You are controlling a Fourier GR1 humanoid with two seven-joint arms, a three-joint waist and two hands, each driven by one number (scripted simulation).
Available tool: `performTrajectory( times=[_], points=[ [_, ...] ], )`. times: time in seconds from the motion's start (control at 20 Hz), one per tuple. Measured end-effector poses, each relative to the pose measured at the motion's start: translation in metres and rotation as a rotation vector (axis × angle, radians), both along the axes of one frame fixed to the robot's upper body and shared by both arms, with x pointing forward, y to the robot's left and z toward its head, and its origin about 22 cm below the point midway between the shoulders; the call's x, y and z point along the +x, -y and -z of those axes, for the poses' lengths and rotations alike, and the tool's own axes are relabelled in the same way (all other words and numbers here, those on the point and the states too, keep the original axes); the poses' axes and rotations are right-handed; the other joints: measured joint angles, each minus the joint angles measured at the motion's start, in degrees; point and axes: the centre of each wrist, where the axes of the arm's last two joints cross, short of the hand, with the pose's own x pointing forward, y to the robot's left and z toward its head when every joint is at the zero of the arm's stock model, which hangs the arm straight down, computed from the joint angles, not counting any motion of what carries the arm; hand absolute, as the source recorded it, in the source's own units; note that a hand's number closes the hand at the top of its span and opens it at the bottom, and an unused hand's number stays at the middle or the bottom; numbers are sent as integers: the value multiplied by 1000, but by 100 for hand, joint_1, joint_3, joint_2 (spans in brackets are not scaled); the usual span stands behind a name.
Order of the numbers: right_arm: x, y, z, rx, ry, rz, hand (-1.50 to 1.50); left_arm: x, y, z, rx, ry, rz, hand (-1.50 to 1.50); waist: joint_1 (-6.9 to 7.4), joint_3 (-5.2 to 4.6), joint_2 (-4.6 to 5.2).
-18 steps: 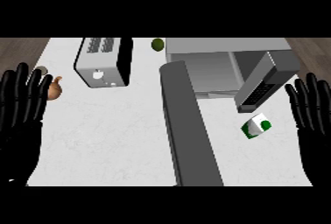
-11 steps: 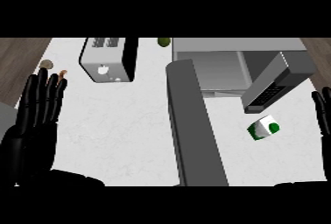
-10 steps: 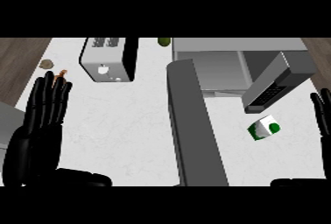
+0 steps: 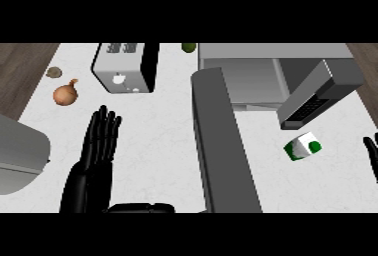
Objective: Pick up the milk, place it into the microwave and close the microwave
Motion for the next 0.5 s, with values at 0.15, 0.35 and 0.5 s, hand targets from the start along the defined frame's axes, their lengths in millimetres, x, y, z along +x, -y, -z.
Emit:
performTrajectory(
  times=[0.15, 0.35, 0.5],
  points=[
    [-8, -1, 13, 0, -34, 13, -150, -12, 19, 14, -2, -5, 8, -150, 9, -1, 1],
    [-19, 3, 34, -4, -57, 30, -150, -22, 34, 25, -6, -6, 0, -150, 16, 0, 3],
    [-22, 12, 57, -15, -66, 42, -150, -27, 41, 35, -7, -1, -3, -150, 23, -1, 4]
  ],
)
